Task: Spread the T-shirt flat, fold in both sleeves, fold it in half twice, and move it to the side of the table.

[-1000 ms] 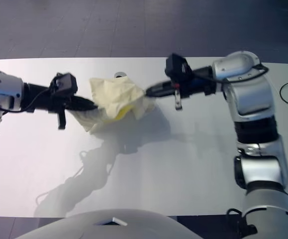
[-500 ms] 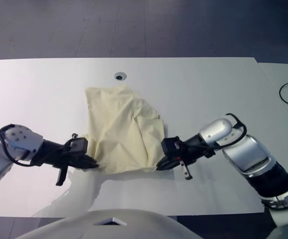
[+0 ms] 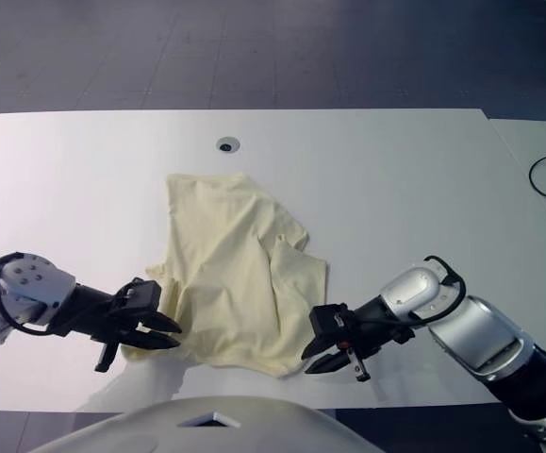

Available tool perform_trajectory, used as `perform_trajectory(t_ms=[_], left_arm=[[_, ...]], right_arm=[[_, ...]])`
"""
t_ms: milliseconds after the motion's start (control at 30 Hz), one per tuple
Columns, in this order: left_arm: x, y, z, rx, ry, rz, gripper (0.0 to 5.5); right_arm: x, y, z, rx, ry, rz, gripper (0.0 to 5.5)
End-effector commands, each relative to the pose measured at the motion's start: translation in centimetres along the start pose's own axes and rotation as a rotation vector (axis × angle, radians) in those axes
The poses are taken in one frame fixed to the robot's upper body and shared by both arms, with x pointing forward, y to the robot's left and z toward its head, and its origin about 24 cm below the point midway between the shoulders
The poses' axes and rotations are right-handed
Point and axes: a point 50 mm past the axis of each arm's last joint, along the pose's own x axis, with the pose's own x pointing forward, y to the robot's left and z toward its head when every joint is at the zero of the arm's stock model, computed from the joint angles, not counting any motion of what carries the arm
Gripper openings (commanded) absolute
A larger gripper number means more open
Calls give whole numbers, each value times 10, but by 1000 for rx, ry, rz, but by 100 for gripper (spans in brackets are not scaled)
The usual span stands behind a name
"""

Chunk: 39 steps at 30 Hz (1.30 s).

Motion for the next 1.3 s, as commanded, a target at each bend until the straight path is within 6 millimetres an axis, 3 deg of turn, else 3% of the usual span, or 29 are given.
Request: perform_trajectory(t_ms=[33,133,233,300,400,533,767,1000,1300], left_arm=[[-28,-1,24,26,-91,-13,176],[-52,12,42,72,-185,64,233],[-60,61,59,78,-263,402,275],[-55,91,68,78,-280,610,305],[-31,111,72,96,-275,723,357],[5,117,74,154,-254,734,427],[37,122,58,115,-219,701,539],[68,123,33,132,-92,669,540],[97,119,-27,209,152,620,540]], right_arm=[[-24,-2,7,-12,-3,-50,177],[-47,-13,18,-39,-50,-137,230],[-75,-56,33,-36,-153,-459,272],[-88,-86,34,-29,-156,-686,300],[-95,-110,26,-70,-84,-863,350],[-89,-124,2,-212,121,-947,418],[-60,-125,-20,-271,132,-869,528],[-44,-133,-19,-285,87,-871,537],[-15,-155,-20,-255,5,-925,537]])
